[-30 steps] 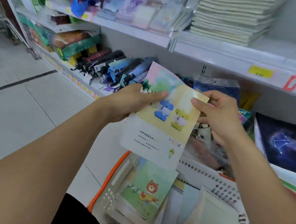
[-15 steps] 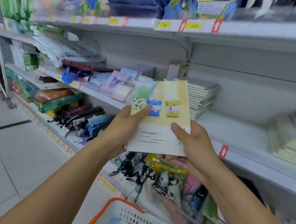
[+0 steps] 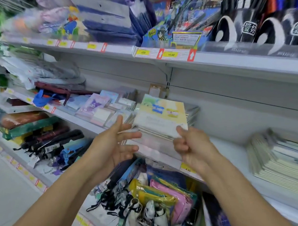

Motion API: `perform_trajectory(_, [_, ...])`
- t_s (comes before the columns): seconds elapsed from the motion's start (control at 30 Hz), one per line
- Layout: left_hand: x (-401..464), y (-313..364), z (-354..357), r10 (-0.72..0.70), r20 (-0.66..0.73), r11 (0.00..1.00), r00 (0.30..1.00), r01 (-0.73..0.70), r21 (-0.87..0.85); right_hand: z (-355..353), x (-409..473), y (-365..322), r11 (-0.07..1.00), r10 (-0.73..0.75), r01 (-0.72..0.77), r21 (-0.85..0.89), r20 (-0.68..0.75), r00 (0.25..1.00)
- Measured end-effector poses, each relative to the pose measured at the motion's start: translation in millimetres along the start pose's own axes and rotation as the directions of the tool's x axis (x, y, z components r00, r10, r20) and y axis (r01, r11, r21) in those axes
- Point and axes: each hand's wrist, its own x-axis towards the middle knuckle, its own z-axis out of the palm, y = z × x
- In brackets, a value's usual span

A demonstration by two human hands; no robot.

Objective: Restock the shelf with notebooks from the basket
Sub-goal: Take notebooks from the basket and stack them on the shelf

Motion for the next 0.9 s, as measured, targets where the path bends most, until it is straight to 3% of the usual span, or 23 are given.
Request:
perform_trajectory(0.1, [2.7, 0.7, -6.8, 0.019, -0.094, 0.995, 0.995, -0.010, 0.101, 5.2, 62.9, -44.5, 0.997, -0.015, 0.024, 0.069, -0.120, 0.993])
perform_trajectory(0.17, [1.5, -2.2, -11.0, 0.013, -0.133, 0.987, 0.991, 0.008, 0.158, 4.5, 99.8, -64.2, 0.996, -0.035, 0.021, -0.081, -0.172, 0.985])
perform_trajectory(0.23, [-0.6, -3.3, -15.9, 0.001, -0.169, 0.987, 0.986, 0.027, 0.161, -1.7, 122.1, -72.3, 0.938, -0.006, -0.055, -0.343, -0.173, 0.985])
perform_trajectory(0.33, [-2.2, -4.0, -20.3, -0.019, -0.224, 0.989, 0.974, 0.052, 0.141, -17.4, 139.9, -77.1, 0.588, -0.067, -0.131, -0.798, -0.210, 0.975])
perform_trajectory(0.4, [-1.6, -7.7, -21.1, -0.024, -0.237, 0.985, 0.971, 0.064, 0.163, -24.8, 147.7, -81.2, 0.347, -0.149, -0.128, -0.929, -0.189, 0.971])
perform_trajectory(0.47, [0.7, -12.7, -21.6, -0.022, -0.248, 0.980, 0.968, 0.070, 0.186, -27.3, 151.7, -83.1, 0.216, -0.171, -0.126, -0.968, -0.165, 0.971])
perform_trajectory(0.6, [5.5, -19.4, -22.8, -0.017, -0.250, 0.974, 0.968, 0.072, 0.214, -28.8, 162.6, -80.3, 0.104, -0.227, -0.118, -0.988, -0.139, 0.964])
perform_trajectory(0.77, [10.4, -27.4, -24.1, -0.018, -0.231, 0.969, 0.973, 0.074, 0.236, -19.4, 169.4, -70.2, -0.179, -0.398, -0.141, -0.974, -0.059, 0.916])
perform_trajectory(0.83, [9.5, -28.3, -24.5, -0.023, -0.221, 0.966, 0.975, 0.079, 0.246, -15.5, 159.4, -61.8, -0.265, -0.523, -0.153, -0.952, 0.008, 0.853])
perform_trajectory(0.9, [6.6, -28.5, -25.1, -0.019, -0.213, 0.950, 0.977, 0.085, 0.302, -14.7, 139.4, -44.6, -0.244, -0.701, -0.028, -0.969, 0.156, 0.695])
